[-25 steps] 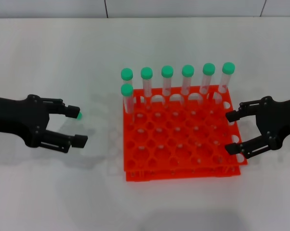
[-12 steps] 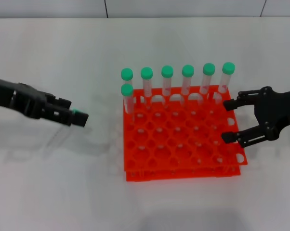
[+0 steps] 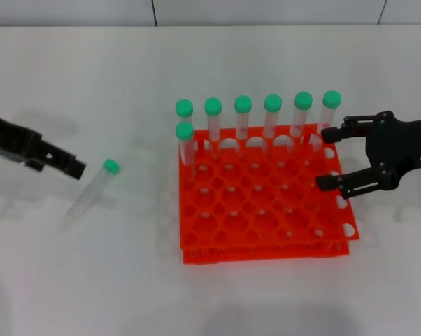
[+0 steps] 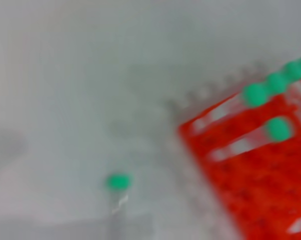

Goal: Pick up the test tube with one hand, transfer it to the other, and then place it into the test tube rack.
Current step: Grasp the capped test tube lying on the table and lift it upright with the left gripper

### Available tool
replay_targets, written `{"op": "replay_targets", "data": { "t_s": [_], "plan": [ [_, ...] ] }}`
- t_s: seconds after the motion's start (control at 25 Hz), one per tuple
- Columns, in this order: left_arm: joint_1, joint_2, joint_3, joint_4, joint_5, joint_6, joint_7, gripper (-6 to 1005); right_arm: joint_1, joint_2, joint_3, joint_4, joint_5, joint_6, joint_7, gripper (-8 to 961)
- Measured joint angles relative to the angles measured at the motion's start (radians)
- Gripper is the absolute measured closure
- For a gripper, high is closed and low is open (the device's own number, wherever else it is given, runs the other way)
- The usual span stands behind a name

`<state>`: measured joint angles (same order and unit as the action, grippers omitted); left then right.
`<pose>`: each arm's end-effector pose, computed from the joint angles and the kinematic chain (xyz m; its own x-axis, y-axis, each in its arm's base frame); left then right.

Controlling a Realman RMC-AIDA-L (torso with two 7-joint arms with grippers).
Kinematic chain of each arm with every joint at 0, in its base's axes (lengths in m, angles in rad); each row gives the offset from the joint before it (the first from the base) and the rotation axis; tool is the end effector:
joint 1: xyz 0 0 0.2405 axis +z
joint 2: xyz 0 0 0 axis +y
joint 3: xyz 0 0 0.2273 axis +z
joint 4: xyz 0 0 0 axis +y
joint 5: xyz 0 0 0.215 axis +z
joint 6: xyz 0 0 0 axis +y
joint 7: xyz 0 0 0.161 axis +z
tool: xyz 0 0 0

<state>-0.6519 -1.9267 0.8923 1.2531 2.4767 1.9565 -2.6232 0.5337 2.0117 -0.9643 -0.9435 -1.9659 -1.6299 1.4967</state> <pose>-0.2007 0.3336 0.1032 0.4326 0.9005 -0.0445 0.8626 -0.4277 -0.2701 0.1950 0.3375 0.0275 0.9402 -0.1553 -0.3030 -0.2034 -0.9699 -0.1341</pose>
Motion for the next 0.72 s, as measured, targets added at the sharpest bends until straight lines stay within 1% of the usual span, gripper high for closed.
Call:
{"op": "replay_targets", "data": {
  "t_s": [0.12, 0.24, 0.32, 0.44, 0.72],
  "plan": [
    [-0.025, -0.016, 0.031, -0.012, 0.075, 0.002, -0.020, 143, -0.004, 0.000, -0.002, 0.000, 0.030, 0.001, -0.002, 96],
    [-0.043, -0.026, 0.098, -0.030, 0.105, -0.003, -0.039, 148, -0.006, -0.002, -0.003, 0.000, 0.032, 0.001, 0.003, 97],
    [-0.060, -0.032, 0.123, -0.050, 0.122, -0.011, -0.044, 151, -0.003, -0.003, -0.008, 0.006, 0.025, 0.000, 0.008, 97],
    [-0.081, -0.048, 0.143, -0.069, 0.150, -0.029, -0.041, 156, -0.001, -0.004, -0.033, 0.011, 0.022, 0.002, 0.010, 98],
    [-0.106, -0.066, 0.162, -0.125, 0.220, -0.079, -0.040, 167, -0.001, -0.003, -0.073, 0.013, 0.021, 0.042, 0.009, 99]
  ]
}}
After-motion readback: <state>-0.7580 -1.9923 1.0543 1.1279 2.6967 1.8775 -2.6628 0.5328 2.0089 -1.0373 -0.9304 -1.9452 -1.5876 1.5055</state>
